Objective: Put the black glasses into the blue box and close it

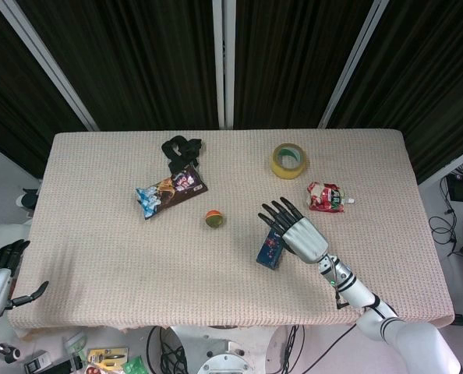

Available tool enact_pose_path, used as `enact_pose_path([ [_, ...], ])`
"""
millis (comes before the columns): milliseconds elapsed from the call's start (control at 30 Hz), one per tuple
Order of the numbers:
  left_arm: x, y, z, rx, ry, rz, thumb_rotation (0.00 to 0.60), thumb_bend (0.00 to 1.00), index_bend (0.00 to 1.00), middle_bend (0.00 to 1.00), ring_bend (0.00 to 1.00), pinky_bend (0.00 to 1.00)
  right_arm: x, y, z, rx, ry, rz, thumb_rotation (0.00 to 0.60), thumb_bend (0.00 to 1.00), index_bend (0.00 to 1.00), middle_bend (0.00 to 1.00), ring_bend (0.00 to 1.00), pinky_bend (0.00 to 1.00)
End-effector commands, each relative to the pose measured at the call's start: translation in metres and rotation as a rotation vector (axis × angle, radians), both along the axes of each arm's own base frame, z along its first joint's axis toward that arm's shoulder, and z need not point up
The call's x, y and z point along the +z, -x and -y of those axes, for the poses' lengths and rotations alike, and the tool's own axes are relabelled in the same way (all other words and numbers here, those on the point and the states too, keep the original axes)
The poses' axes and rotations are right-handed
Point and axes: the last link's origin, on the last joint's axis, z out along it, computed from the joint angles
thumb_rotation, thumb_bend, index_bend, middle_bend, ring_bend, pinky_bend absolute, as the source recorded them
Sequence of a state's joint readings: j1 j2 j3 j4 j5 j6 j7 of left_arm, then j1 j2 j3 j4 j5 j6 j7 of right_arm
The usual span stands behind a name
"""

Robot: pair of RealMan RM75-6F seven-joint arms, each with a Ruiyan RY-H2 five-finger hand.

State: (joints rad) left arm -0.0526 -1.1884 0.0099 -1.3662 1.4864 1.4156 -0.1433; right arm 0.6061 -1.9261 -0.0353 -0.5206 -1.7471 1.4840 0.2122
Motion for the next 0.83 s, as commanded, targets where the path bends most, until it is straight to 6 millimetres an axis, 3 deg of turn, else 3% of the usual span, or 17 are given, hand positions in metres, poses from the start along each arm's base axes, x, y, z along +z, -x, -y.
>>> enact_pose_path([
  [33, 0.001, -0.001, 0.0, -0.005, -0.004, -0.001, 0.298, 0.2, 0.08, 0.07, 0.09, 0.24, 0.014, 0.002, -0.001, 0.011, 0.042, 0.035, 0.6, 0.21, 0.0, 0.0, 0.0, 0.0],
  [200, 0.002, -0.005, -0.001, -0.031, -0.029, -0.001, 0.295, 0.2, 0.08, 0.07, 0.09, 0.24, 0.065, 0.037, -0.014, -0.052, 0.158, 0.074, 0.6, 0.2, 0.0, 0.0, 0.0, 0.0],
  [333, 0.003, -0.011, -0.001, -0.056, -0.034, -0.002, 0.295, 0.2, 0.08, 0.06, 0.09, 0.24, 0.113, 0.087, -0.04, -0.326, 0.153, 0.055, 0.6, 0.2, 0.0, 0.0, 0.0, 0.0],
  [533, 0.007, -0.02, -0.003, -0.09, -0.055, -0.014, 0.288, 0.2, 0.08, 0.07, 0.09, 0.24, 0.175, 0.115, -0.084, -0.635, 0.26, -0.001, 0.6, 0.2, 0.0, 0.0, 0.0, 0.0],
  [667, 0.008, -0.022, -0.005, -0.096, -0.058, -0.016, 0.288, 0.2, 0.08, 0.07, 0.09, 0.23, 0.192, 0.126, -0.098, -0.775, 0.313, 0.031, 0.6, 0.19, 0.0, 0.0, 0.0, 0.0],
  [833, 0.008, -0.025, -0.009, -0.11, -0.055, -0.021, 0.29, 0.2, 0.08, 0.07, 0.09, 0.24, 0.197, 0.134, -0.103, -0.823, 0.342, 0.055, 0.6, 0.18, 0.0, 0.0, 0.0, 0.0],
])
